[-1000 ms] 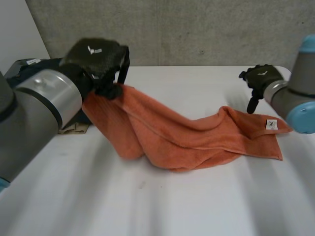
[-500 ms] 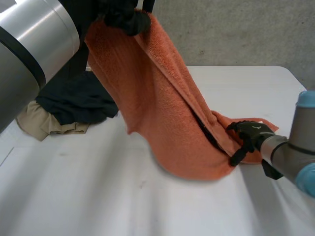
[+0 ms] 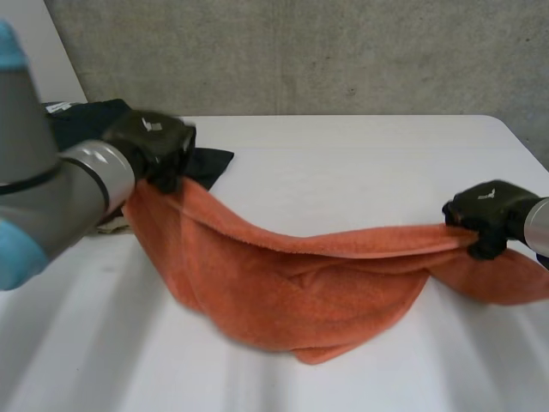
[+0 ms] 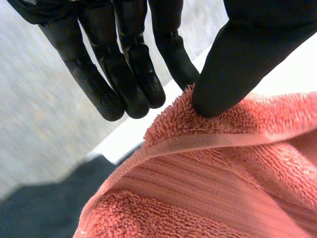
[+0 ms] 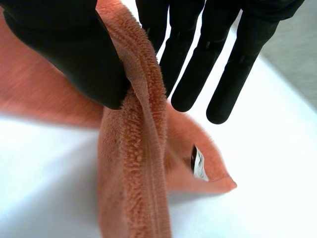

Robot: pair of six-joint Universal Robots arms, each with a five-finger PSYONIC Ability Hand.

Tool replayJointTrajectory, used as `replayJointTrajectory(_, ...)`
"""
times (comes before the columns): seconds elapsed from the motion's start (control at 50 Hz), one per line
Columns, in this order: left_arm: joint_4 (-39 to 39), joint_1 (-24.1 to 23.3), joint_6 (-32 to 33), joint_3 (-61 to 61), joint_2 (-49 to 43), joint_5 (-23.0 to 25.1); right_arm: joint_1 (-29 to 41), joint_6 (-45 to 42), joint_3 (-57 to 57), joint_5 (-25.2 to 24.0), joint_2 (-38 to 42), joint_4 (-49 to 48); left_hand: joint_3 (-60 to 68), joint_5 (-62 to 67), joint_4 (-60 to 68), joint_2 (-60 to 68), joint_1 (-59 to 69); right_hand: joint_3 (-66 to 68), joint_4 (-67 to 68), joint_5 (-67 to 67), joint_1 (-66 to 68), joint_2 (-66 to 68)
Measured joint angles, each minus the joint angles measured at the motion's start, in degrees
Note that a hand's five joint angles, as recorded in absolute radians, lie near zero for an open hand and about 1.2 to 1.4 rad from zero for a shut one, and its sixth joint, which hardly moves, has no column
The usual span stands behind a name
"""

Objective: Fold the laundry.

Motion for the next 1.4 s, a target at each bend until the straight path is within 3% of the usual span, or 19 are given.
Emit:
replayJointTrajectory(0.08,1.6,1.6,1.2,4.4,-9.0,2.4,1.1,-6.2,-8.0,0.8,6.6,6.2,0.0,0.0,0.0,0.0,0.0,0.0,0.3,0.0,0.0,0.0)
replayJointTrajectory(0.16,4.3,1.8,0.5,13.1,-15.3,3.0,3.1,-6.5,-17.0,3.8,12.8,4.0,0.0,0.0,0.0,0.1,0.0,0.3,0.5,0.0,0.0,0.1)
replayJointTrajectory(0.24,10.5,1.5,-2.7,26.8,-19.5,2.0,5.5,-2.4,-31.5,9.3,18.9,-8.0,0.0,0.0,0.0,0.1,0.0,0.4,0.5,0.0,0.0,0.1)
replayJointTrajectory(0.34,22.2,1.1,-7.1,37.9,-19.1,-1.4,6.9,6.4,-43.0,14.3,19.4,-26.9,0.0,0.0,0.0,0.1,0.0,0.4,0.5,0.0,0.0,0.1)
replayJointTrajectory(0.4,30.3,0.8,-9.1,40.1,-16.9,-3.5,7.1,13.1,-44.9,16.3,16.8,-37.2,0.0,0.0,0.0,0.1,0.0,0.4,0.5,0.1,0.0,0.1)
replayJointTrajectory(0.5,35.3,0.6,-9.8,37.2,-14.3,-4.4,6.9,18.3,-42.8,15.9,13.1,-42.1,0.0,0.0,0.0,0.1,0.0,0.4,0.5,0.6,0.0,0.1)
replayJointTrajectory(0.7,33.4,2.1,-8.3,21.5,-13.3,-5.5,6.1,18.8,-33.8,10.1,11.6,-35.7,0.0,0.0,0.0,0.1,0.0,0.4,0.5,0.6,0.0,0.1)
replayJointTrajectory(0.94,31.7,2.8,-5.2,5.9,-18.1,-5.4,4.1,18.6,-17.1,4.5,17.7,-30.3,0.0,1.0,0.0,0.1,0.0,0.4,0.5,0.6,0.0,0.1)
replayJointTrajectory(1.06,31.0,3.2,-3.6,2.7,-20.1,-4.9,3.4,19.2,-14.8,5.1,22.0,-29.4,0.0,1.0,0.0,0.1,0.0,-7.5,-7.5,-6.8,-4.9,-6.9)
replayJointTrajectory(1.1,30.8,3.5,-3.0,1.6,-20.7,-4.4,2.8,20.4,-15.2,6.6,24.4,-28.0,0.0,1.0,0.0,0.1,0.0,-18.7,-18.7,-17.9,-16.3,-18.2)
replayJointTrajectory(1.16,30.5,3.8,-2.7,1.2,-20.8,-4.1,2.3,22.0,-16.1,8.2,25.8,-26.4,0.0,1.0,0.0,0.1,0.0,-23.6,-24.0,-24.0,-21.2,-23.4)
replayJointTrajectory(1.3,28.4,4.6,-1.9,0.5,-19.5,-3.8,1.0,26.3,-19.2,13.0,26.7,-20.1,0.0,1.0,0.0,0.1,0.0,-24.0,-24.7,-24.9,-21.5,-23.6)
replayJointTrajectory(1.4,27.2,4.9,-1.4,0.0,-18.9,-3.6,0.1,26.8,-19.8,13.5,26.1,-17.1,0.0,1.0,0.0,0.1,0.0,-19.2,-19.5,-18.7,-16.6,-18.4)
